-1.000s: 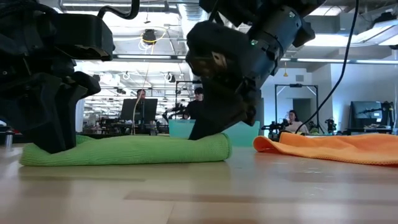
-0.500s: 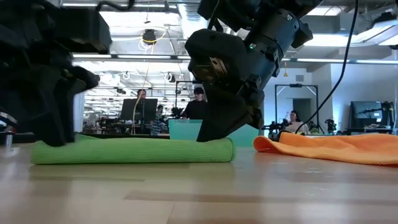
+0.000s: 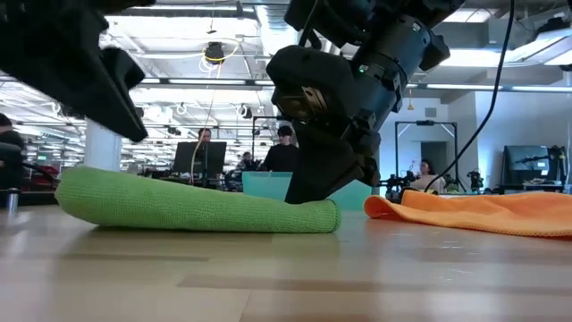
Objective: Roll microfiber towels into tight, uniform cylinder then place into a basket
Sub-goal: Roll the green microfiber towel
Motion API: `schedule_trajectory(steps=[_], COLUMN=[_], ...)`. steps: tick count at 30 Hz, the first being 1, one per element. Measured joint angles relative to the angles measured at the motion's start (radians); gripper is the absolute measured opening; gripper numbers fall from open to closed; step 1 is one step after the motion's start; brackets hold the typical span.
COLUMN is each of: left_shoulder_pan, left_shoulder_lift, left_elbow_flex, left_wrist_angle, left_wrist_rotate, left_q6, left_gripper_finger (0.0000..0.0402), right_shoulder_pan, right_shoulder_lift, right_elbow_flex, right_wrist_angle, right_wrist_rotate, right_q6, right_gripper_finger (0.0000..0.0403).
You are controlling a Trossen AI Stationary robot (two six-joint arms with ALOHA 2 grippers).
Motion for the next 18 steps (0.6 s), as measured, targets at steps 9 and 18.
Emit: schedule_trajectory(steps=[9,18], left_shoulder_pan=[0.065,0.057], left_shoulder_lift=[0.103,0.148], left_elbow_flex=[-0.009,-0.005], left_wrist_angle=[0.030,-0.069], left_wrist_rotate=[-0.005,0.030], left_q6=[-0.039,-0.159], left_gripper_finger=[0.0075,0.0075], right_shoulder_pan=[0.000,0.000], right_shoulder_lift=[0.001,0.003], right_elbow_flex=[0.000,0.000], right_wrist_angle=[0.002,0.004], right_wrist_rotate=[0.004,0.004], right_q6=[0.000,0.015], right_gripper_finger=[0.0008,0.0008])
